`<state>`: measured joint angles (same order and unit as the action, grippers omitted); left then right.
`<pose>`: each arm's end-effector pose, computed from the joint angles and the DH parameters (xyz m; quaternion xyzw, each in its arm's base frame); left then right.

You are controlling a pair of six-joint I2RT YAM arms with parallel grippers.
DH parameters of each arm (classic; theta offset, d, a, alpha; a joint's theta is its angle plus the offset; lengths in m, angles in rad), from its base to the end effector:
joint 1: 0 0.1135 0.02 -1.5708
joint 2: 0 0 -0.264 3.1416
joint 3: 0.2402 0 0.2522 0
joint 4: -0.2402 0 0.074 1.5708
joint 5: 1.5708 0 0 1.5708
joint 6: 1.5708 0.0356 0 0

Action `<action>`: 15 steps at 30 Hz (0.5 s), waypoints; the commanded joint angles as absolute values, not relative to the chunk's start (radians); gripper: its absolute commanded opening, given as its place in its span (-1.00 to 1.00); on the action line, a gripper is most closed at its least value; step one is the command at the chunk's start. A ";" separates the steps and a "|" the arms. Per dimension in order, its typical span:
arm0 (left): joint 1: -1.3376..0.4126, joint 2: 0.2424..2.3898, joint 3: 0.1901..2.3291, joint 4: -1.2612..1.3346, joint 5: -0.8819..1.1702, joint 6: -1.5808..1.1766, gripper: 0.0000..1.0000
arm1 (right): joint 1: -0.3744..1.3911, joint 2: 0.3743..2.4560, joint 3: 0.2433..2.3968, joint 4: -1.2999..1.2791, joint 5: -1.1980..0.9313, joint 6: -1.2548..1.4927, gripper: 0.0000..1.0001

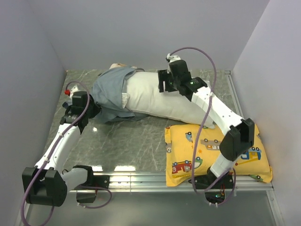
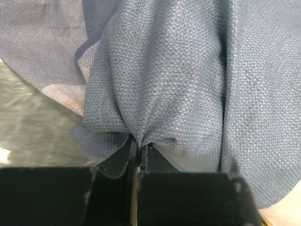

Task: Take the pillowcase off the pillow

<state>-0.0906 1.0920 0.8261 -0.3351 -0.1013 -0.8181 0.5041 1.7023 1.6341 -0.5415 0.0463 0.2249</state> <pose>0.2401 -0.0182 0.2795 -0.3364 0.8174 -0.1641 0.4380 0.3448 0.1883 0.3556 -0.1128 0.8794 0.1456 0.4391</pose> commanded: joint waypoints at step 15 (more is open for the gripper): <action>-0.140 1.060 0.962 -0.387 -0.213 -0.738 -0.99 | 0.946 1.509 1.121 -0.105 0.557 -0.133 0.86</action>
